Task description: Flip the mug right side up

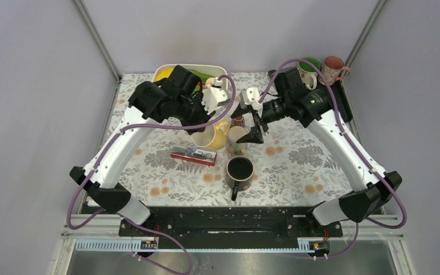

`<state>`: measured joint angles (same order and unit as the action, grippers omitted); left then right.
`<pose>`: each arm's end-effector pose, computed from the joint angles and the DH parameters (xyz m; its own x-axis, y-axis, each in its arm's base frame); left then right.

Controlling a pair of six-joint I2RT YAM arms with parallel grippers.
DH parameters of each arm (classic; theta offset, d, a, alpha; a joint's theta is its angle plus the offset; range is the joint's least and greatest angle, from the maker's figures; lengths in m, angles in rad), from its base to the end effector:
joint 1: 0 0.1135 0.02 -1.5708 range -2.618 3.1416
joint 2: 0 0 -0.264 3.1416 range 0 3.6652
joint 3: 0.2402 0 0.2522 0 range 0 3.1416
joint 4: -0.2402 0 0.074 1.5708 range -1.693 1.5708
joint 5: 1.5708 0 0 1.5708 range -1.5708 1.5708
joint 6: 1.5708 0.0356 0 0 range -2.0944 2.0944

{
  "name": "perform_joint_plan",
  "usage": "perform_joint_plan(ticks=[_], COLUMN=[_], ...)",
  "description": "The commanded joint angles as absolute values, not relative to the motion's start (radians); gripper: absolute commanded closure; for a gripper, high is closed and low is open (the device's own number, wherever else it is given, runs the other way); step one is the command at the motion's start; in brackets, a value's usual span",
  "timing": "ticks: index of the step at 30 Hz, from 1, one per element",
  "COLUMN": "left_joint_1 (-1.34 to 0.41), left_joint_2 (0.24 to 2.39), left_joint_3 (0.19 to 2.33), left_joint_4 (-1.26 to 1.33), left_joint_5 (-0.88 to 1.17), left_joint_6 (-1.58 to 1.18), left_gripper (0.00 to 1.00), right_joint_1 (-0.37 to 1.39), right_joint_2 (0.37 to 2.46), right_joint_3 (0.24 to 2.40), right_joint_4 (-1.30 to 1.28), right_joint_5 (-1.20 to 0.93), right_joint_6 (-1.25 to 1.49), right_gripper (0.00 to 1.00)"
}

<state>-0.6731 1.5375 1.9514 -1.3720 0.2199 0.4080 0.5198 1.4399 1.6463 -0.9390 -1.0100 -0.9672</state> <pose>0.2093 -0.1768 0.4418 -0.3068 0.7399 -0.5987 0.9023 0.4263 0.0644 0.2299 0.1663 0.4220 0.3379 -0.3112 -0.8883 -0.9380 -0.1890 -0.2906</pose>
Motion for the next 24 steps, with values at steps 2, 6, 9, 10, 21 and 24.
perform_joint_plan(ticks=[2,6,9,10,21,24], left_joint_1=[-0.670,-0.674,-0.678,-0.677,-0.679,-0.677], left_joint_2=[1.543,1.552,1.558,1.561,1.563,1.565], left_joint_3=[2.017,2.033,2.041,2.045,2.056,2.050], left_joint_4=[-1.337,-1.335,-1.326,-1.327,-1.321,-1.321], left_joint_5=[0.278,0.269,0.271,0.272,0.288,0.282], left_joint_6=[0.349,0.363,0.362,0.362,0.376,0.380], left_gripper=[1.00,1.00,1.00,1.00,1.00,1.00], right_joint_1=[0.568,0.579,0.594,0.598,0.617,0.617], right_joint_2=[1.492,1.546,1.584,1.596,1.630,1.613], right_joint_3=[1.719,1.770,1.802,1.812,1.827,1.811], right_joint_4=[-0.916,-0.918,-0.918,-0.918,-0.969,-0.992], right_joint_5=[-1.067,-1.053,-1.048,-1.051,-1.062,-1.053], right_joint_6=[-0.865,-0.818,-0.791,-0.781,-0.824,-0.861], right_gripper=[0.10,0.14,0.19,0.22,0.77,1.00])
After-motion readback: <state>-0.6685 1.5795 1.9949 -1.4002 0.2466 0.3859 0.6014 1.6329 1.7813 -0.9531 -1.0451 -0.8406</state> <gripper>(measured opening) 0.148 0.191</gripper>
